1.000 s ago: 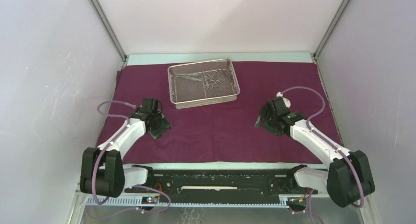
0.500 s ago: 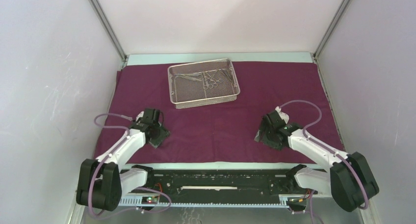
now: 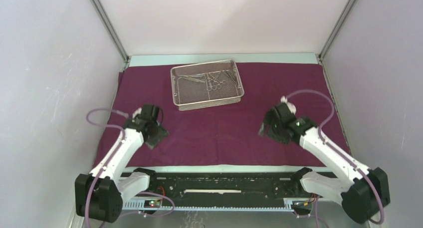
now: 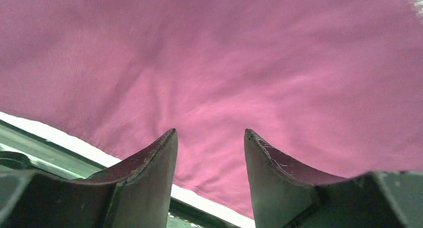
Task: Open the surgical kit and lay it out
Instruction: Move the container from the surgical kit.
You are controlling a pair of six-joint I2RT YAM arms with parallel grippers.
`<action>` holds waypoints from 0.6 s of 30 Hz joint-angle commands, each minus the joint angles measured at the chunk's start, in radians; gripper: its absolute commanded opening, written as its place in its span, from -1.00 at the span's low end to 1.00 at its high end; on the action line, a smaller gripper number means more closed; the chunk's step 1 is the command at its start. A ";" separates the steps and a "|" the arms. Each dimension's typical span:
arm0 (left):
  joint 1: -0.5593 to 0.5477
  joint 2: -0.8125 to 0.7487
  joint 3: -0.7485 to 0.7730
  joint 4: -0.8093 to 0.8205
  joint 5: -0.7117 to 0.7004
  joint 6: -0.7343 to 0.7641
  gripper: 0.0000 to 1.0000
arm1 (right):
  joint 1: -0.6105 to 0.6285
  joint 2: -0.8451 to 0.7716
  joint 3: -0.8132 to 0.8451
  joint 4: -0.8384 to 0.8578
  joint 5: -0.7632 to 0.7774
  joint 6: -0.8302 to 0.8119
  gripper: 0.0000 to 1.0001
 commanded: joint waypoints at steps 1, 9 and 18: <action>-0.005 0.079 0.334 -0.047 -0.113 0.145 0.15 | -0.014 0.152 0.304 0.058 0.025 -0.151 0.67; 0.052 0.493 0.785 0.072 0.016 0.378 0.14 | -0.148 0.588 0.700 0.267 -0.190 -0.318 0.47; 0.084 0.863 1.115 0.061 0.041 0.472 0.13 | -0.164 1.065 1.160 0.251 -0.224 -0.358 0.36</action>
